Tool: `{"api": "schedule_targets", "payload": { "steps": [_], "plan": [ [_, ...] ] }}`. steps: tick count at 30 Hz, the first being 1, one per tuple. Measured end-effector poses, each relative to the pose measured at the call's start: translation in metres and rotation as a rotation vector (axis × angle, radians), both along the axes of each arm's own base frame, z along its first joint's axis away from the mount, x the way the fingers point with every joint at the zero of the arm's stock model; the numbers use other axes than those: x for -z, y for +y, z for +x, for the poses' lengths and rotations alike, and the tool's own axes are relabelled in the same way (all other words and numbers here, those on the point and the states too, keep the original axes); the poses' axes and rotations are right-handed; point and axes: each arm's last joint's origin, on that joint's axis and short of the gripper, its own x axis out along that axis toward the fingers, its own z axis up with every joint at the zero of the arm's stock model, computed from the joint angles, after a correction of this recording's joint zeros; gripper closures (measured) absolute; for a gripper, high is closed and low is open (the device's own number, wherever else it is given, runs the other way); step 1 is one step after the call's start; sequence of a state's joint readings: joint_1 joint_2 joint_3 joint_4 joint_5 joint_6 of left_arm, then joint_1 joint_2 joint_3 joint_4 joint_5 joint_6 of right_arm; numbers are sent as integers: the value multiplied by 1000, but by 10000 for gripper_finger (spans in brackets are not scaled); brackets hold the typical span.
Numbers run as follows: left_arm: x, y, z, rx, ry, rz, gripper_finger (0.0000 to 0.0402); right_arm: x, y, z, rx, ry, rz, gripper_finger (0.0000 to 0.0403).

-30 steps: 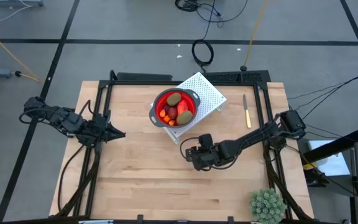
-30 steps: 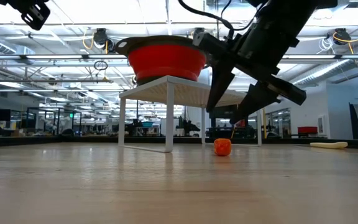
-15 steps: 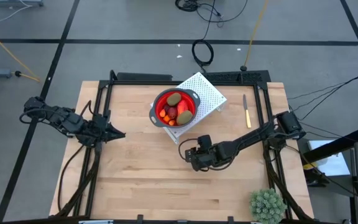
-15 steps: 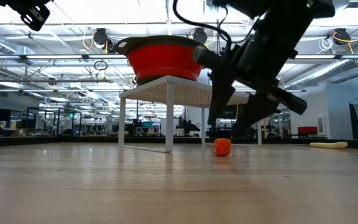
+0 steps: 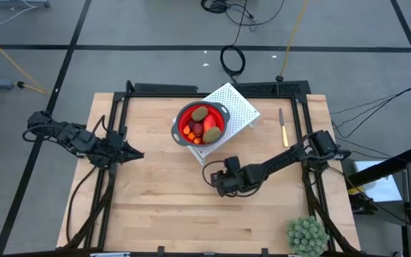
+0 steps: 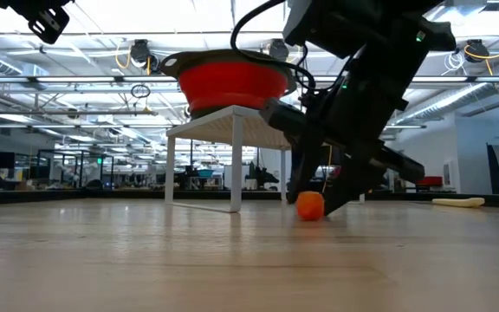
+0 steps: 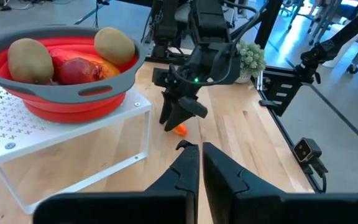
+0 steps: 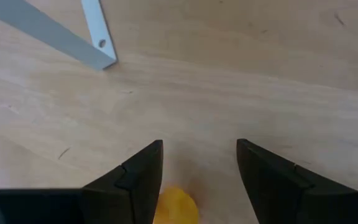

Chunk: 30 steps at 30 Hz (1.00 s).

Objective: Pick & Place Fruit
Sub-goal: Put the pear into the red strainer bowl on the shelf

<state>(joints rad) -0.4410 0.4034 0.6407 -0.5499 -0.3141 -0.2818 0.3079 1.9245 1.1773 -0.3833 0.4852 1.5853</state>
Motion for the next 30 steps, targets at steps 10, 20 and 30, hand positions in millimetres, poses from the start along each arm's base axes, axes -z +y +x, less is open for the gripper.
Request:
{"api": "schedule_targets", "payload": {
  "steps": [10,20,30],
  "plan": [
    [0,0,0,-3,1,-9,382,-2,3,2,-40,-21,-12,206],
    [0,0,0,-4,2,-14,382,-3,11,0,-78,-13,4,206],
    [0,0,0,-5,1,-15,382,-3,13,-1,-102,4,40,206]
  ]
}}
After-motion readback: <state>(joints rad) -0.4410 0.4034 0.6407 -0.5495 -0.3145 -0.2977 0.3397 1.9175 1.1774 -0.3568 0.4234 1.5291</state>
